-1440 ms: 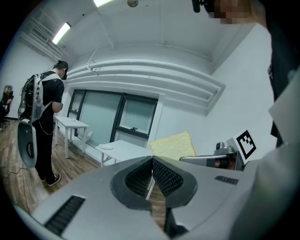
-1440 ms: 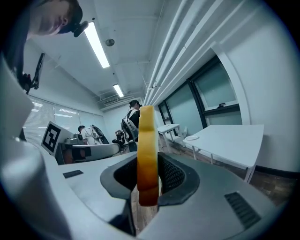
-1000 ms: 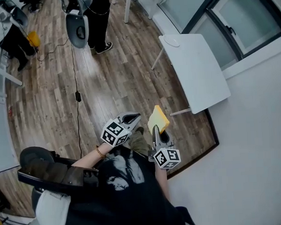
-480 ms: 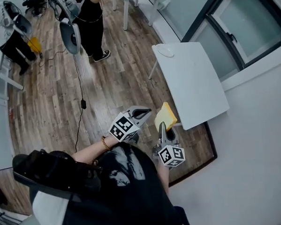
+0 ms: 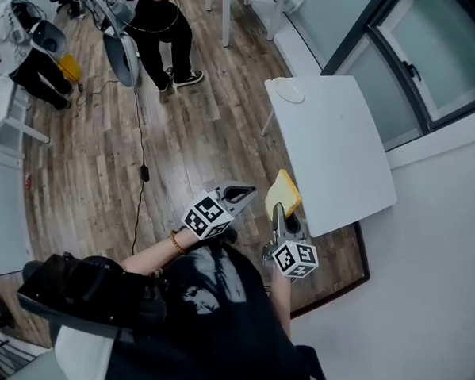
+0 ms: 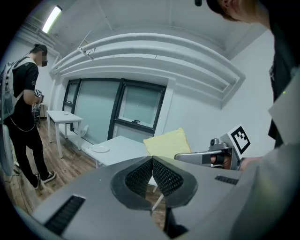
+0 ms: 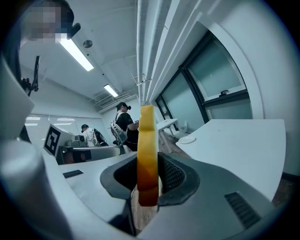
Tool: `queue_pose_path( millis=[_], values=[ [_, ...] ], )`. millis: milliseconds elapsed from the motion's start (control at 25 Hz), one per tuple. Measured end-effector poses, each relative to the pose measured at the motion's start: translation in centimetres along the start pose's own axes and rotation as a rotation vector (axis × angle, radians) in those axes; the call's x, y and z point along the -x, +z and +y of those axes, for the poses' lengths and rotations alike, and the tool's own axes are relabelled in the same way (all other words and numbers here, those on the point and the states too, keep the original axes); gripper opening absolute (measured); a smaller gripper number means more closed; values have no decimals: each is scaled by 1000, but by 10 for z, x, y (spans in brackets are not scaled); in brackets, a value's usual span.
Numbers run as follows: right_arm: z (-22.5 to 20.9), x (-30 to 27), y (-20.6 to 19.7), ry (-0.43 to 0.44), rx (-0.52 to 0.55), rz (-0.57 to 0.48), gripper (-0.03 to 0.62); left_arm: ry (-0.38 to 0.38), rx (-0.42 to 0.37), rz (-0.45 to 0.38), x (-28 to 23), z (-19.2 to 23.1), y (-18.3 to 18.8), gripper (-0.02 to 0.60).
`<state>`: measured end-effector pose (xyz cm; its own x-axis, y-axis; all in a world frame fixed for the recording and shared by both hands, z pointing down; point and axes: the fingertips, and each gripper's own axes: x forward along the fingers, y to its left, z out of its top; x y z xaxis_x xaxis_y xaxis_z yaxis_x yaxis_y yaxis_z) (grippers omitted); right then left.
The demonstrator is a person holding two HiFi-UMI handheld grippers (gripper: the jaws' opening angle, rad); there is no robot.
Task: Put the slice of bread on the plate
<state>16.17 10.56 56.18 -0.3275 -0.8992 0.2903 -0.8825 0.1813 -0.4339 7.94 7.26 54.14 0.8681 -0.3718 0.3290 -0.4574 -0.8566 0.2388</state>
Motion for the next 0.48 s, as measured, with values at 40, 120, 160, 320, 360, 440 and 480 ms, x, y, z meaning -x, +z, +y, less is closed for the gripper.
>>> queue_pose_path(
  millis=[40,120,160,320,360,440,480],
  values=[
    [0,-9,2,1,2,6,97,5,12,-1,-2,11,2,6],
    [0,-30,9,1,6,16,97,9,25,-3,-6,33,8,6],
    [2,-40,13,1,9,17,97,8,24,-4,-7,43,11,6],
    [8,-85,28,0,36,16,97,-9,13,-20,-12,81,23,6],
    [10,-96,31,-2,41,17,97,-11,15,-23,-13,91,25,6],
    [16,-117,36,-6,53,15,97,-12,22,-30,-14,113,30,6],
    [18,-127,40,-9,62,14,97,-12,28,-32,-15,124,32,6]
  ],
)
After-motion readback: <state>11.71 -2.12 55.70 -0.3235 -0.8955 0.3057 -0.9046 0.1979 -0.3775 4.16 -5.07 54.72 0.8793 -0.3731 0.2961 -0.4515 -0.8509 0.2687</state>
